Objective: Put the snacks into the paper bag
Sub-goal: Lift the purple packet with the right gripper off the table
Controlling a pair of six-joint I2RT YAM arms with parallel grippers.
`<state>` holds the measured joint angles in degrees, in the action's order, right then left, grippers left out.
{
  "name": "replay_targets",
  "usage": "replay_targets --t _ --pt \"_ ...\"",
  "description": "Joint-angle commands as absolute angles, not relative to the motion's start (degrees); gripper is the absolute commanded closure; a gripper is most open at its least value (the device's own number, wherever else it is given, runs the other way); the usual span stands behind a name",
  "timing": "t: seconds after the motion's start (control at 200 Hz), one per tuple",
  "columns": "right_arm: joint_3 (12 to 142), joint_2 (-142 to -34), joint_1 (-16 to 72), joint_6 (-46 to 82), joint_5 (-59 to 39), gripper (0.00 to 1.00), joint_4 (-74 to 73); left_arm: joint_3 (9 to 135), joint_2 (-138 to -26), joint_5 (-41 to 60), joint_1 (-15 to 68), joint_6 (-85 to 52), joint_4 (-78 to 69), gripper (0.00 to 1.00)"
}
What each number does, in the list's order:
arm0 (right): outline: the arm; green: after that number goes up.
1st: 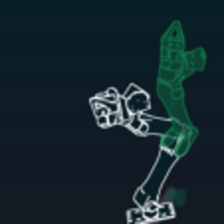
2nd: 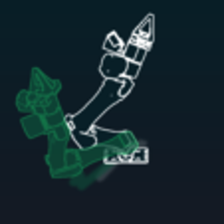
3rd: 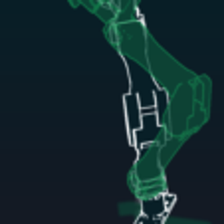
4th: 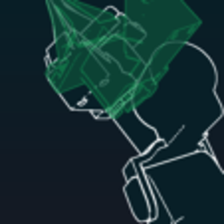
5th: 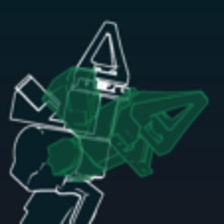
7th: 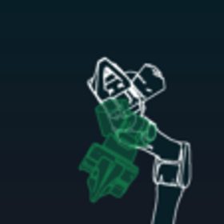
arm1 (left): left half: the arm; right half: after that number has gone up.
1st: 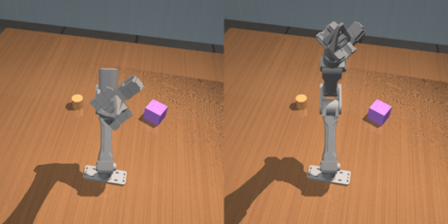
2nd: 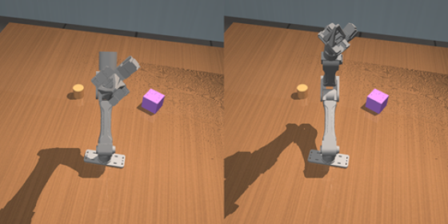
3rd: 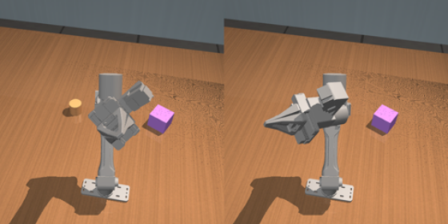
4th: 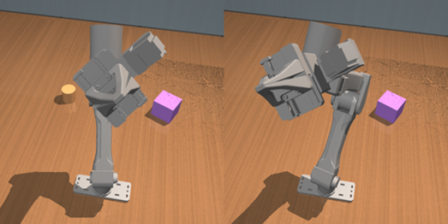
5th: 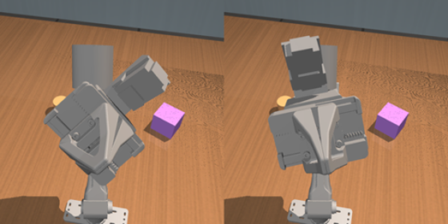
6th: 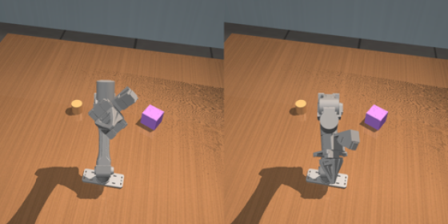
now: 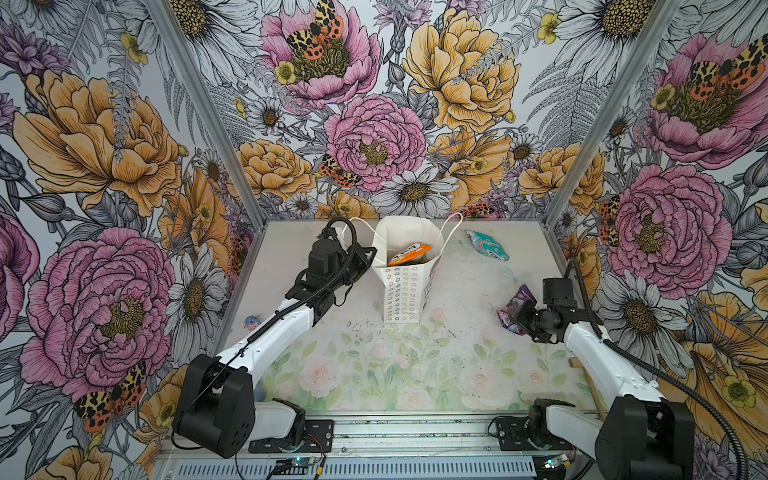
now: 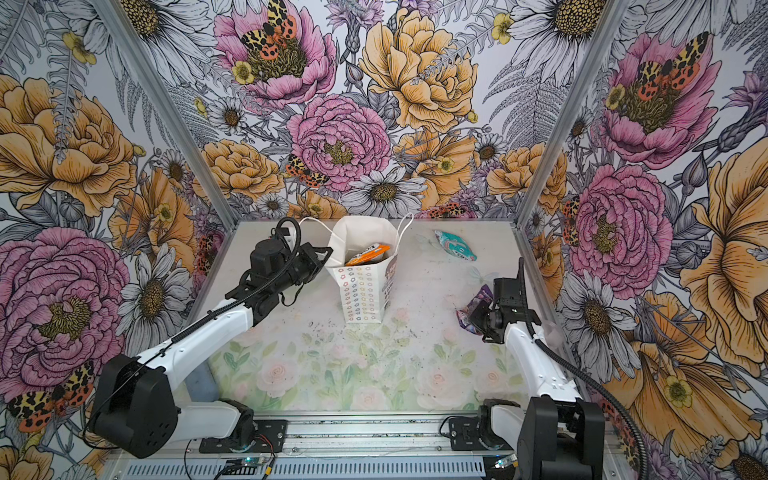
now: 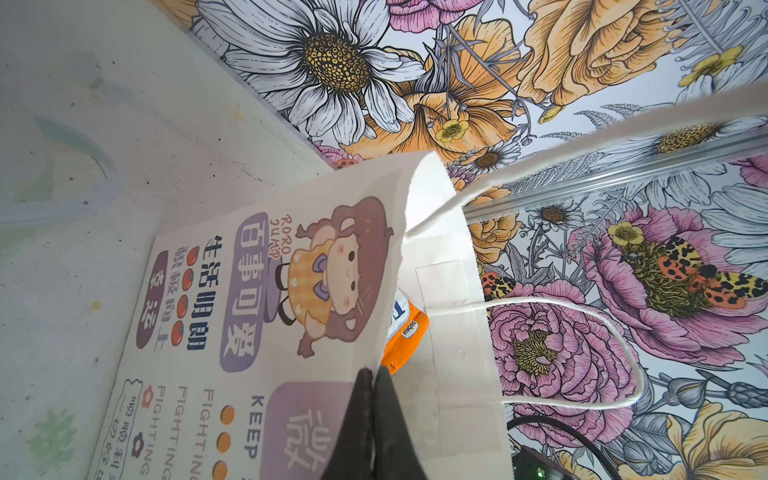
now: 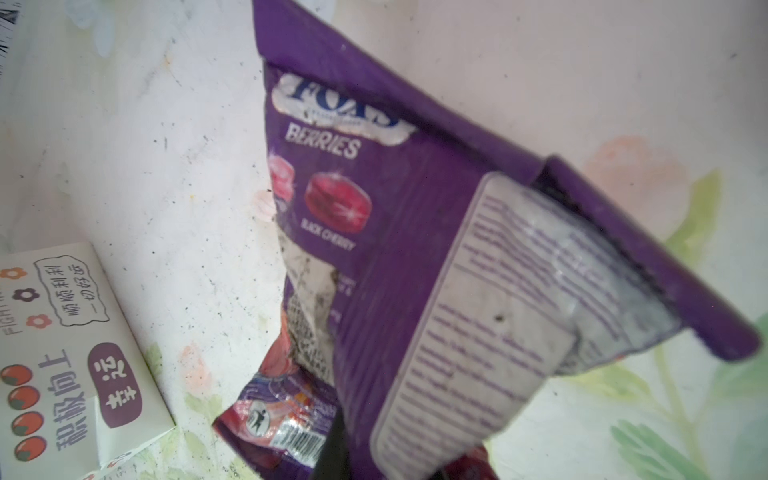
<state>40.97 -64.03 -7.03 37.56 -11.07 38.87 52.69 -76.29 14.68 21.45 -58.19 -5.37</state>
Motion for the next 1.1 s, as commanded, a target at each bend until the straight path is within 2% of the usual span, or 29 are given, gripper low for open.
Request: replay_targets --t 0.0,0.455,1.096 --pt "44.7 -61.22 -6.59 35.38 -12.64 1.0 40.82 52.22 -75.67 14.64 21.26 -58.45 -5.81 1.0" --pt "65.44 -56.77 -3.98 32.3 -12.98 1.0 54.31 52.38 -75.63 14.46 21.27 -58.36 -5.41 1.0" --pt "91.77 -64.73 7.14 29.27 -6.68 1.0 62.41 52.6 -74.44 14.24 21.01 -58.1 -4.48 1.0"
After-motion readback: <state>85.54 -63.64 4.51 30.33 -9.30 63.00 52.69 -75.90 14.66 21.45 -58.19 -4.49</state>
